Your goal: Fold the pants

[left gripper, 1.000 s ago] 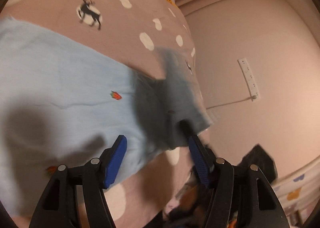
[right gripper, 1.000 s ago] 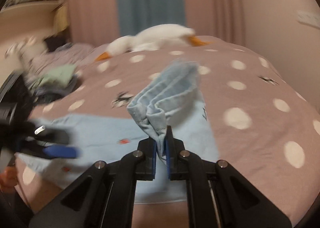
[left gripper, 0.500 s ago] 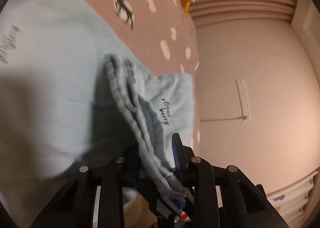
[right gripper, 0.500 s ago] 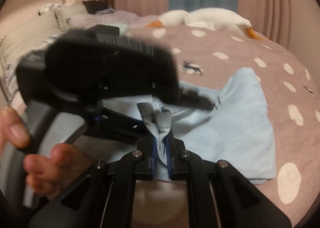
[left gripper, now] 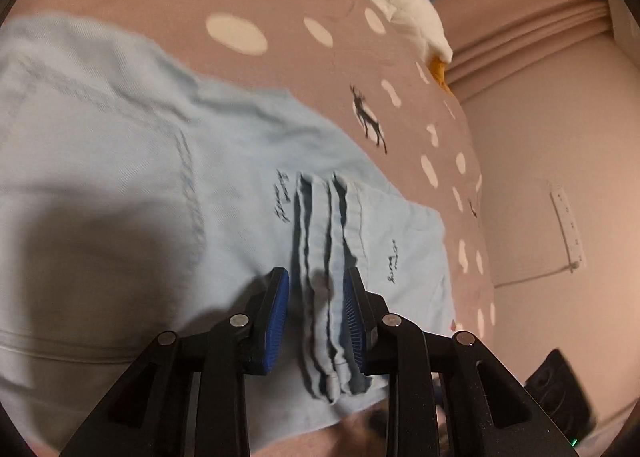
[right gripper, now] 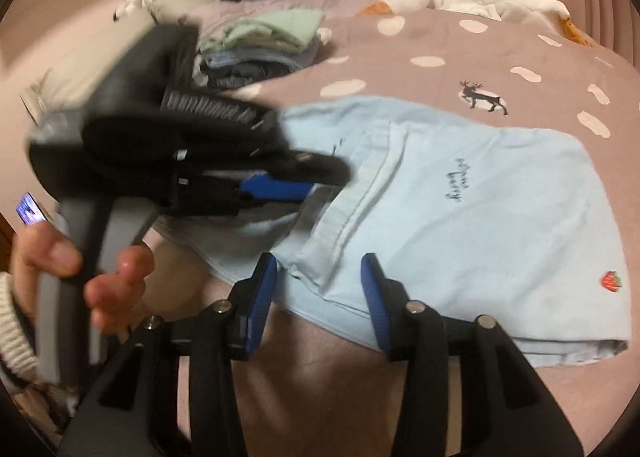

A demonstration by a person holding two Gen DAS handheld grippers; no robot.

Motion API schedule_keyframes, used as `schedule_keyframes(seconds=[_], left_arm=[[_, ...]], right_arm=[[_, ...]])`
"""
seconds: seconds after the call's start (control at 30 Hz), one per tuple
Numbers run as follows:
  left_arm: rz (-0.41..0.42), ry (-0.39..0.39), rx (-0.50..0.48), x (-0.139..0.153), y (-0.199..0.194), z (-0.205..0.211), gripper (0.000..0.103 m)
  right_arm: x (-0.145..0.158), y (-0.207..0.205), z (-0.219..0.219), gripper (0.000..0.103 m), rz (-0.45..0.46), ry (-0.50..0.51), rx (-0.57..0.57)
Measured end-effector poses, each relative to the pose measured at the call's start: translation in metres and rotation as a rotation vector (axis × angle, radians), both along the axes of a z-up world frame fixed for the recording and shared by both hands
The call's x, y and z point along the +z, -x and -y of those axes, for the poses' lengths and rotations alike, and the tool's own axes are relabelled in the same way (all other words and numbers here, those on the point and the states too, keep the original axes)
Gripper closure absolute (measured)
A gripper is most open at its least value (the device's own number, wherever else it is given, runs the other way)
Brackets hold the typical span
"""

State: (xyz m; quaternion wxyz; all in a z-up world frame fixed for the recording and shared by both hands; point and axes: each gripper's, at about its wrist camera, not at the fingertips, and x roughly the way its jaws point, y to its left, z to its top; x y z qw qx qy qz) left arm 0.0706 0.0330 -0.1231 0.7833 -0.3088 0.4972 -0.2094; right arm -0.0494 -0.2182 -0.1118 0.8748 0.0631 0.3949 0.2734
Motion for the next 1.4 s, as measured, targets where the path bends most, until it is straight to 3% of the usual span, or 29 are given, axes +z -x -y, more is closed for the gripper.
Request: schedule_keyframes(seconds=[0.1,0.2,0.23,0.27,0.33,0.47,0.5,0.57,0.7,0.77,0.9,1.07,1.23,1.4], left_arm=[[0.041,-0.008,-0.026,0.012,0.003,0.006,0.074],[0.092,-0.005,-0.123,0.028,0.005,0.038,0.073],[0.113,-0.020,-0.177,0.033,0.006,0.056,0.073],[0.127,-0.029,-0.217,0.036,0.006,0.067,0.073],[0.152,-0.074,-0.291,0.036,0.009,0.095,0.073],[0.091,-0.243,-0.235,0.009,-0.002,0.104,0.074],[0.077,-0.271,-0.217,0.002,-0.004,0.098,0.078],[0.067,-0.212,-0.199,-0.001,0.003,0.079,0.081],[0.070,-0.191,-0.200,-0.002,0.007,0.072,0.081],[0.074,-0.192,-0.205,-0.003,0.011,0.069,0.081],[0.072,-0.180,-0.210,-0.004,0.013,0.060,0.083],[0.066,-0.144,-0.207,-0.009,0.016,0.049,0.083],[0.052,-0.105,-0.197,-0.013,0.012,0.043,0.083],[0.061,-0.128,-0.198,-0.011,0.013,0.050,0.083]], right_arm=[[0.015,0.004,0.035,0.059,-0.002,-0.090,-0.051],[0.016,-0.001,0.070,0.059,-0.001,-0.032,-0.178],[0.011,-0.004,0.080,0.064,-0.021,0.015,-0.222],[0.004,-0.006,0.089,0.079,-0.053,0.045,-0.252],[-0.008,-0.011,0.096,0.092,-0.111,0.056,-0.271],[-0.026,-0.012,0.093,0.092,-0.157,0.074,-0.271],[-0.023,-0.019,0.087,0.092,-0.160,0.083,-0.270],[-0.015,-0.019,0.081,0.091,-0.147,0.123,-0.257],[0.006,-0.043,0.033,0.091,-0.077,0.132,-0.127],[0.007,-0.059,0.011,0.091,-0.090,0.123,-0.065],[-0.009,-0.099,-0.032,0.091,-0.153,0.203,0.034],[-0.013,-0.136,-0.069,0.092,-0.186,0.182,0.111],[-0.019,-0.154,-0.065,0.097,-0.249,0.119,0.101],[-0.022,-0.150,-0.053,0.098,-0.282,-0.001,0.021]])
